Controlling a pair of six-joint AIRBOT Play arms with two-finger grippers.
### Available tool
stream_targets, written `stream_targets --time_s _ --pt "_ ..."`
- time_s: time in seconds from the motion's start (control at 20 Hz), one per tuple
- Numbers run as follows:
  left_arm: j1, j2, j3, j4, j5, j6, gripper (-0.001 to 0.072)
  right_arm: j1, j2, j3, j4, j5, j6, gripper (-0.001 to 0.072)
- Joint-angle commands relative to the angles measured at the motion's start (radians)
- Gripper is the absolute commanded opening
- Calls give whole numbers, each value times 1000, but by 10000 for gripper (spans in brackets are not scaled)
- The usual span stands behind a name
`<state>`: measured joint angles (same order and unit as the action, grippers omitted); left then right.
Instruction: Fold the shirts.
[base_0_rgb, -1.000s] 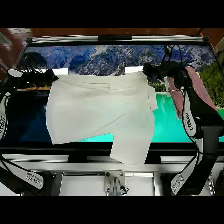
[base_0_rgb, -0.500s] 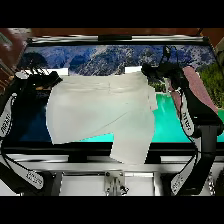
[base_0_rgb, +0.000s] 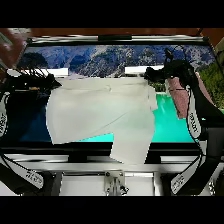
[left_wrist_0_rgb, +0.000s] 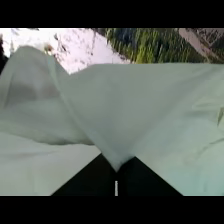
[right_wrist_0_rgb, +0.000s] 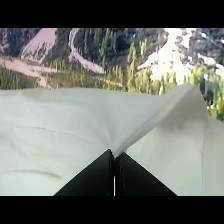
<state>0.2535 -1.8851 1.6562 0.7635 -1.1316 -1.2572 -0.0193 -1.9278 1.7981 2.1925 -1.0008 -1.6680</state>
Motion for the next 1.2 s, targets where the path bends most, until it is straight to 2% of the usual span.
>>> stream_targets --time_s 0.0,0.15,0.3,0.75,0.95,1.15 --pt "30 3 17 62 -243 -14 32 -11 35 1 -9 -217 19 58" --pt "30 8 18 157 -333 -24 32 -11 44 1 -17 -385 35 58" --pt "31 17 18 236 -398 -24 31 -10 44 1 -91 -510 36 59" --pt "13 23 19 271 -418 -28 31 24 36 -2 -225 -580 92 58" --pt "3 23 19 394 -460 -58 31 40 31 -10 -247 -646 108 58" --pt "-1 23 19 407 -477 -58 31 66 25 -10 -267 -647 136 58"
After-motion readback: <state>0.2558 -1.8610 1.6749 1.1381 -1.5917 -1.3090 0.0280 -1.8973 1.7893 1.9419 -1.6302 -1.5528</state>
